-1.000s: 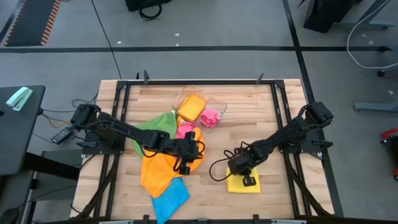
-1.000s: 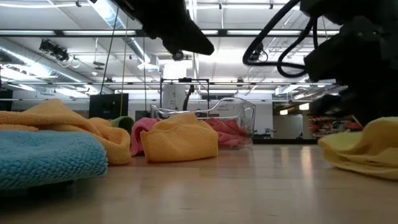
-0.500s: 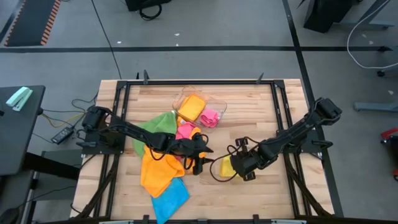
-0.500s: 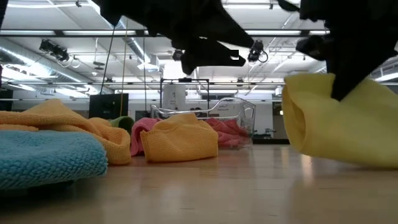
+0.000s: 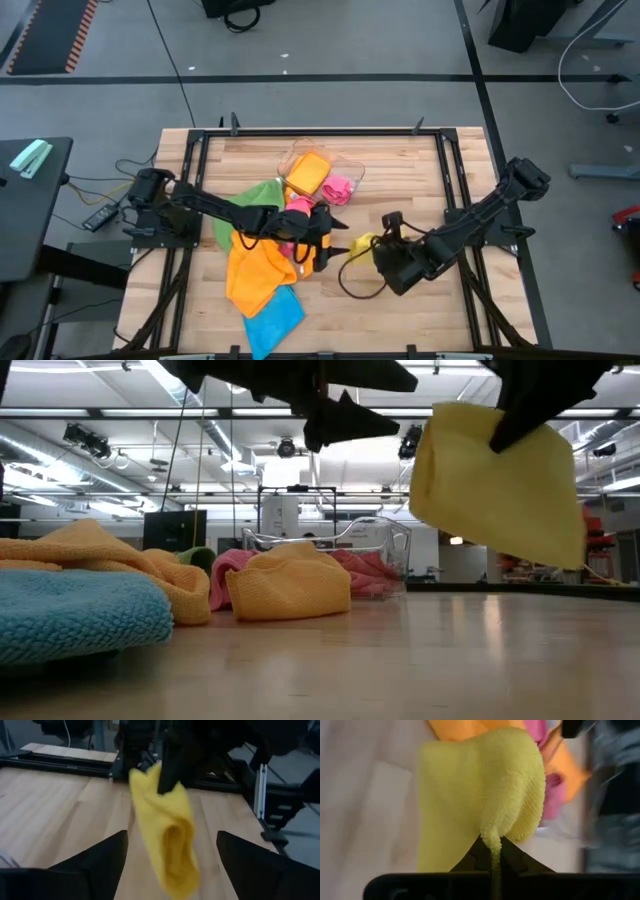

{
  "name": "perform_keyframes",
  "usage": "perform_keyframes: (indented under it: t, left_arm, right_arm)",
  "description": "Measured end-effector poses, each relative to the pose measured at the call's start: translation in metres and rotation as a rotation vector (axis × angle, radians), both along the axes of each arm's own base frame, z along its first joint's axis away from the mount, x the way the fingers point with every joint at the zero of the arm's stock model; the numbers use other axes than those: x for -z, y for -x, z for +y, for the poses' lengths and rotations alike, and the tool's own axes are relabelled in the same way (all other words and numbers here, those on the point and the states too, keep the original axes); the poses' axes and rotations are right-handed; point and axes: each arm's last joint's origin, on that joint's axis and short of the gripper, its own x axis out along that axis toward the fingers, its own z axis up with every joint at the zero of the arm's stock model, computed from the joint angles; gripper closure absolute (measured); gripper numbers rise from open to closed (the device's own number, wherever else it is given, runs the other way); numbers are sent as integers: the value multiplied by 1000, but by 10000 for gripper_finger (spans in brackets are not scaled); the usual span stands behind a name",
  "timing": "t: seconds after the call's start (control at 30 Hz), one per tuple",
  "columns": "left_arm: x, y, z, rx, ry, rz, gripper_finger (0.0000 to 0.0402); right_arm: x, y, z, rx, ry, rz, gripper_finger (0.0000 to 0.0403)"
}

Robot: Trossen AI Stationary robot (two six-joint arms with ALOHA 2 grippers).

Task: Fold microfiber towels
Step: Put the yellow microfiber cloth into the transparent bin

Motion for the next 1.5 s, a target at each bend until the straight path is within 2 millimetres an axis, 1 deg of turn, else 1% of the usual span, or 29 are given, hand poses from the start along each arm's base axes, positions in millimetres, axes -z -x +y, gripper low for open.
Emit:
perform_keyframes:
  t: [0.13,0.3,0.43,0.5,0.57,0.67,0.73,0.83,0.97,1.03,1.2,1.27,1.33,1.5]
  left_arm:
    - [0,0,1,17,-74,2,108]
    - [-1,3,10,-21,-176,39,124]
    - [-15,13,24,-30,-245,73,137]
    - [-22,20,32,-37,-276,105,143]
    - [-32,28,39,-47,-293,120,150]
    - [-49,41,48,-62,-319,111,161]
    - [-54,46,51,-69,-323,98,168]
    - [-48,56,55,-73,-324,118,178]
    - [-32,70,60,-86,-319,143,187]
    - [-27,75,62,-96,-309,140,191]
    - [-23,91,64,-104,-303,127,198]
    - [-18,99,65,-102,-307,147,198]
    - [-15,104,67,-109,-306,132,198]
    - [7,119,77,-133,-323,184,202]
  right_arm:
    - [-1,4,4,-110,167,11,396]
    - [-2,4,2,-154,329,2,396]
    - [-4,4,0,-203,464,19,396]
    - [-5,1,-4,-223,520,45,396]
    - [-6,-4,-10,-222,539,71,396]
    - [-11,-15,-26,-184,553,95,396]
    - [-13,-22,-37,-176,568,127,396]
    - [-20,-34,-53,-175,586,158,396]
    - [-28,-51,-76,-207,559,198,396]
    - [-31,-59,-89,-236,542,204,396]
    - [-36,-78,-121,-359,526,201,396]
    - [-38,-84,-136,-414,510,183,395]
    - [-40,-88,-151,-471,500,176,395]
    - [-43,-94,-187,-604,506,138,393]
